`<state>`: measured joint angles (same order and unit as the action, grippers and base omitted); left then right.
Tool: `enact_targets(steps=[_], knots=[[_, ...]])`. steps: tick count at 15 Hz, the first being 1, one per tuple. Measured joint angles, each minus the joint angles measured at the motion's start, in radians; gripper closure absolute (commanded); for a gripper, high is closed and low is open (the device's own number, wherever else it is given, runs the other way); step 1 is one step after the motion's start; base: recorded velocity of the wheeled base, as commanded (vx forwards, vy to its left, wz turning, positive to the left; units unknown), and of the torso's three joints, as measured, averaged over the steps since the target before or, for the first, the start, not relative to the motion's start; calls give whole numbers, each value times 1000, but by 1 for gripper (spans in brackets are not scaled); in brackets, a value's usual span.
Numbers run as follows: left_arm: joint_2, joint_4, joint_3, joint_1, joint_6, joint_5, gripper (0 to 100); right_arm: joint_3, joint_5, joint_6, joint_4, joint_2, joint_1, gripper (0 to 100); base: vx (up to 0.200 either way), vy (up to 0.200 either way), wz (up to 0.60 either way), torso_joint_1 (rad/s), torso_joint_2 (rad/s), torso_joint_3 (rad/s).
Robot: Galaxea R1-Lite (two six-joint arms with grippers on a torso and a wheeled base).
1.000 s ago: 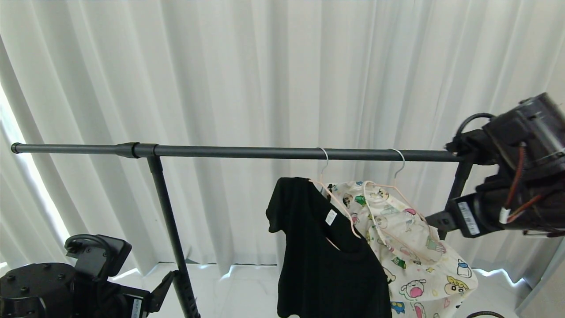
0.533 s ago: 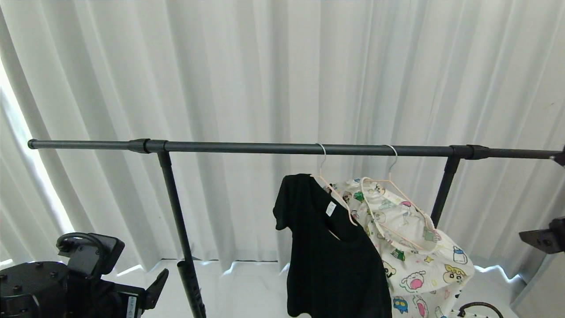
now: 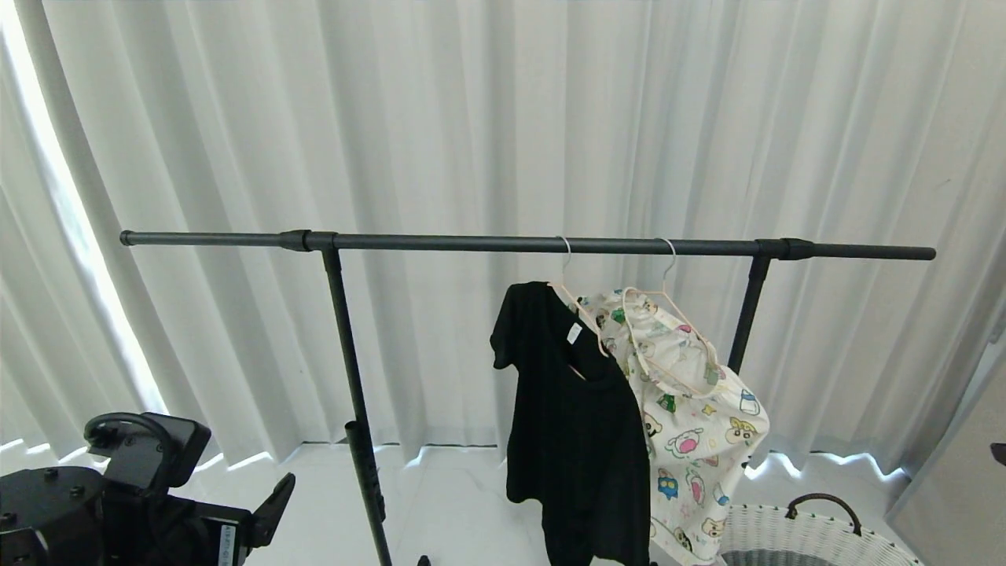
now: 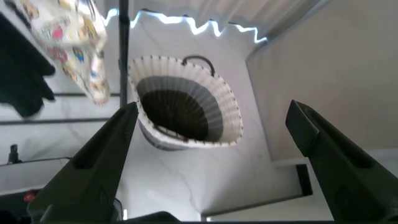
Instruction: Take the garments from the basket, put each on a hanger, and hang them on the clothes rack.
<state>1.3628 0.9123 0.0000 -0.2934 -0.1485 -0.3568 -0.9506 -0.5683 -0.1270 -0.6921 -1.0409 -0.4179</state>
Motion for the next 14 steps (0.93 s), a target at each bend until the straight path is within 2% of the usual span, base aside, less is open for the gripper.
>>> enact_targets(steps=[5, 8, 14], knots=[[-17, -1, 0, 1, 0, -39, 0, 20, -6, 28, 2, 40, 43, 0, -200, 0, 0, 2, 0, 0], [-23, -1, 0, 1, 3, -79, 0, 70, -32, 65, 6, 80, 65, 0, 0, 0, 0, 0, 0, 0], [-33, -2, 0, 29, 6, -189, 0, 116, -35, 70, 7, 151, 75, 0, 0, 0, 0, 0, 0, 0]])
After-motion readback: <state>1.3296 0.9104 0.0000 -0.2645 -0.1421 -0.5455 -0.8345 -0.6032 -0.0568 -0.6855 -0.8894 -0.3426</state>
